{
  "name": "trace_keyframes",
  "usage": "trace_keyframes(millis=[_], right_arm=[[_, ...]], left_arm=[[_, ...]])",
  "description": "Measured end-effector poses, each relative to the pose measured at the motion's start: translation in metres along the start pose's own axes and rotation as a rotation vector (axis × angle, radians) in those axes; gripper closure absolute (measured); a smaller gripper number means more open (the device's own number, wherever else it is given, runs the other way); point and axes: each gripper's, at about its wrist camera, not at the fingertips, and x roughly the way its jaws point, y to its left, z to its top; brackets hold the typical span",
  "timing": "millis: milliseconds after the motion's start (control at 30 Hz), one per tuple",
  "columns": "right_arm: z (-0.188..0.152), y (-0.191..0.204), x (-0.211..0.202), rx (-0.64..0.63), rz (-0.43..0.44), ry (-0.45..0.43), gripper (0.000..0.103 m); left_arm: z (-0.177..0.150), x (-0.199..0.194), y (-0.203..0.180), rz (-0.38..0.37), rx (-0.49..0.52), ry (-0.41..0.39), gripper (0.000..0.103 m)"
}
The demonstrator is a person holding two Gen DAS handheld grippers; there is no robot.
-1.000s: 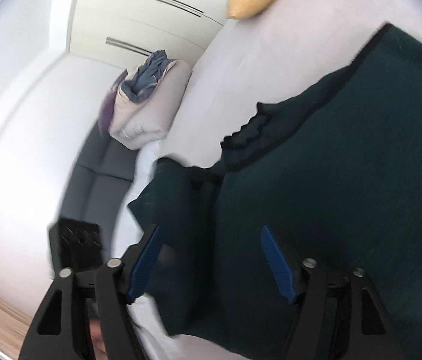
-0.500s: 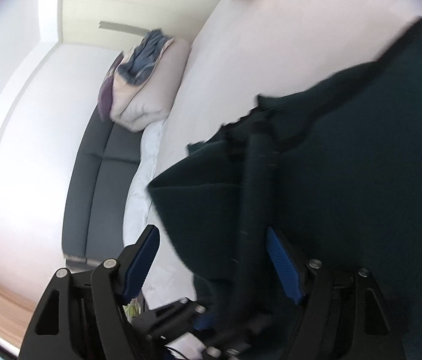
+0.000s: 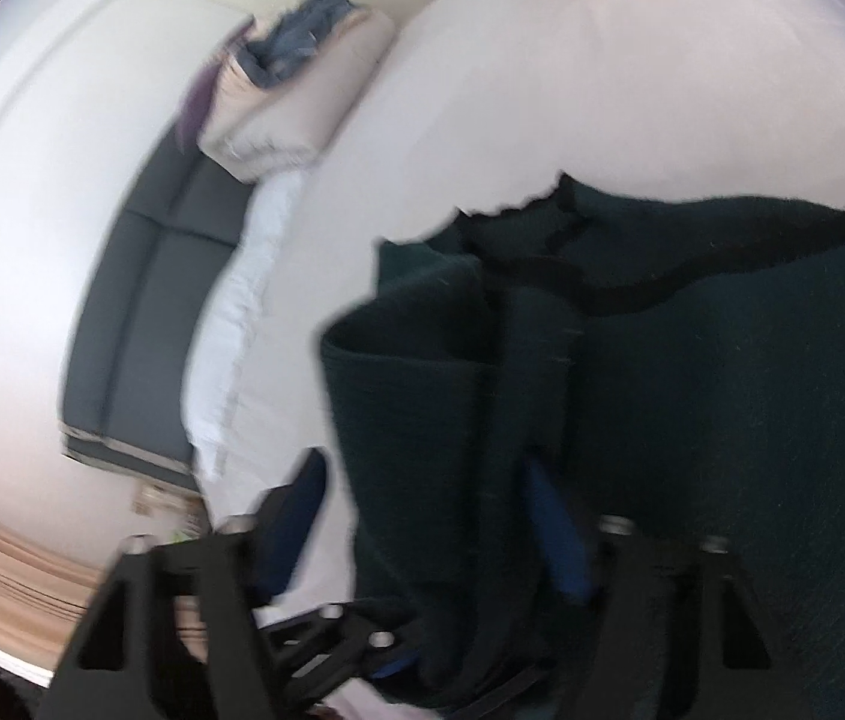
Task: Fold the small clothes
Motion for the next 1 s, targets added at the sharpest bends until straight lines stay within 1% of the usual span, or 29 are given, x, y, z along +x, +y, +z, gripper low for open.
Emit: trace_keyframes(millis=[33,67,100,133,167,267,300,400,433,467,500,567,600,633,733,800,833,867,900,967,1000], right_arm=[[-0.001,-0.004,-0.003,0.006,-0.006,-0.013,0.068],[-0.001,-0.009,-0.007,0.014,-0.016,-0.035,0.082],[-0.002,-0.013,-0.011,0.022,-0.022,-0.050,0.088],[-0.002,-0.017,-0.016,0.028,-0.029,-0.064,0.089],[-0.003,-0.020,-0.022,0.028,-0.041,-0.076,0.090],[-0.004,-0.030,-0.037,0.031,-0.061,-0.100,0.090],[-0.005,-0.035,-0.043,0.038,-0.059,-0.110,0.090],[-0.004,-0.045,-0.053,0.054,-0.059,-0.122,0.091],[-0.004,-0.049,-0.057,0.062,-0.061,-0.127,0.092],[-0.004,-0.053,-0.061,0.074,-0.059,-0.131,0.093],[-0.002,-0.056,-0.063,0.082,-0.055,-0.135,0.093],[0.001,-0.063,-0.073,0.096,-0.035,-0.136,0.095],[0.003,-0.064,-0.077,0.097,-0.037,-0.141,0.095],[0.005,-0.066,-0.085,0.099,-0.043,-0.157,0.095],[0.006,-0.077,-0.095,0.132,-0.048,-0.184,0.095],[0.000,-0.088,-0.087,0.166,-0.039,-0.152,0.093],[-0.003,-0.090,-0.084,0.179,-0.034,-0.141,0.088],[-0.009,-0.094,-0.081,0.196,-0.020,-0.135,0.087],[-0.016,-0.097,-0.078,0.219,0.016,-0.135,0.086],[-0.029,-0.097,-0.076,0.256,0.073,-0.161,0.072],[-0.036,-0.093,-0.074,0.269,0.109,-0.165,0.068]], left_arm=[[0.000,-0.002,-0.003,0.002,0.000,-0.004,0.076],[-0.001,-0.003,-0.004,0.003,-0.002,-0.005,0.076],[-0.001,-0.006,-0.006,-0.003,-0.009,-0.009,0.076],[0.001,-0.006,-0.002,-0.020,-0.022,-0.015,0.076],[0.005,-0.007,-0.008,-0.040,-0.042,-0.020,0.075],[0.007,-0.022,0.002,-0.158,-0.146,-0.055,0.074],[0.008,-0.031,0.008,-0.208,-0.187,-0.076,0.072],[0.008,-0.059,0.022,-0.351,-0.296,-0.140,0.072],[0.007,-0.069,0.030,-0.416,-0.343,-0.167,0.072],[0.006,-0.080,0.038,-0.460,-0.381,-0.203,0.071],[0.007,-0.087,0.046,-0.469,-0.395,-0.229,0.060],[0.008,-0.100,0.063,-0.449,-0.417,-0.278,0.043],[0.007,-0.098,0.069,-0.438,-0.424,-0.287,0.042],[0.007,-0.093,0.073,-0.428,-0.433,-0.270,0.042],[-0.003,-0.066,0.073,-0.441,-0.466,-0.186,0.042],[-0.008,-0.051,0.068,-0.431,-0.472,-0.147,0.042],[-0.013,-0.047,0.066,-0.435,-0.480,-0.144,0.042],[-0.018,-0.045,0.068,-0.435,-0.483,-0.151,0.042],[-0.017,-0.043,0.069,-0.433,-0.486,-0.159,0.042],[-0.010,-0.025,0.080,-0.434,-0.498,-0.164,0.042],[-0.011,-0.023,0.081,-0.435,-0.505,-0.163,0.042]])
